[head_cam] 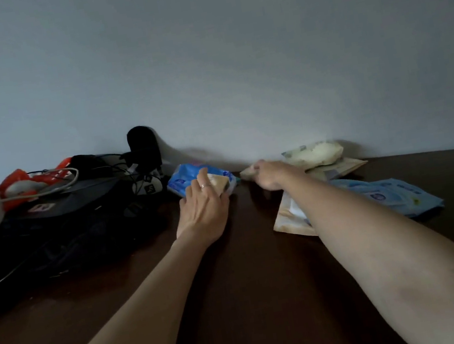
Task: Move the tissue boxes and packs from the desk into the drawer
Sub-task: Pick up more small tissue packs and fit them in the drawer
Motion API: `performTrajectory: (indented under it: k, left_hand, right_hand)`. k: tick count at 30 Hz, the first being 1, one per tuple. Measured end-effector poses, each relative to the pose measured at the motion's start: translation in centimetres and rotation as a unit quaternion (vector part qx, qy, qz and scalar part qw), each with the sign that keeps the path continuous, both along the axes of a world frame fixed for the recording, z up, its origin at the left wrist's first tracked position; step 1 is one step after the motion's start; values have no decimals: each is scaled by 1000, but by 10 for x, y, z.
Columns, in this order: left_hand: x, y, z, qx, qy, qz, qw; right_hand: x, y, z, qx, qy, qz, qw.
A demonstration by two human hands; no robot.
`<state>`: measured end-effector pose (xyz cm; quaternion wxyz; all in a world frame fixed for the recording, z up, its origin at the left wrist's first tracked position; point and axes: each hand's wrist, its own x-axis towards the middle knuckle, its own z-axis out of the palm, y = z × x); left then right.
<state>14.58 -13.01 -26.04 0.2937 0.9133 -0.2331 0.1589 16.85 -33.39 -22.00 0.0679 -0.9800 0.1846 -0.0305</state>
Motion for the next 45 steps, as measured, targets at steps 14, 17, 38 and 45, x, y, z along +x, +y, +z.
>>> performTrajectory:
  k: [14, 17, 38, 45]
  left_hand:
    - [-9, 17, 13, -314, 97, -35, 944]
    - [-29, 34, 12, -324, 131, -34, 936]
    - [-259, 172, 16, -291, 91, 60, 951]
    - [-356, 210, -44, -462, 80, 55, 882]
  right_hand:
    - [-88, 50, 9, -25, -20, 142, 989]
    - [-130, 74, 15, 11, -23, 175, 984]
    - [-331, 186, -20, 46, -161, 277, 946]
    - [-366, 245, -57, 46, -266, 318, 909]
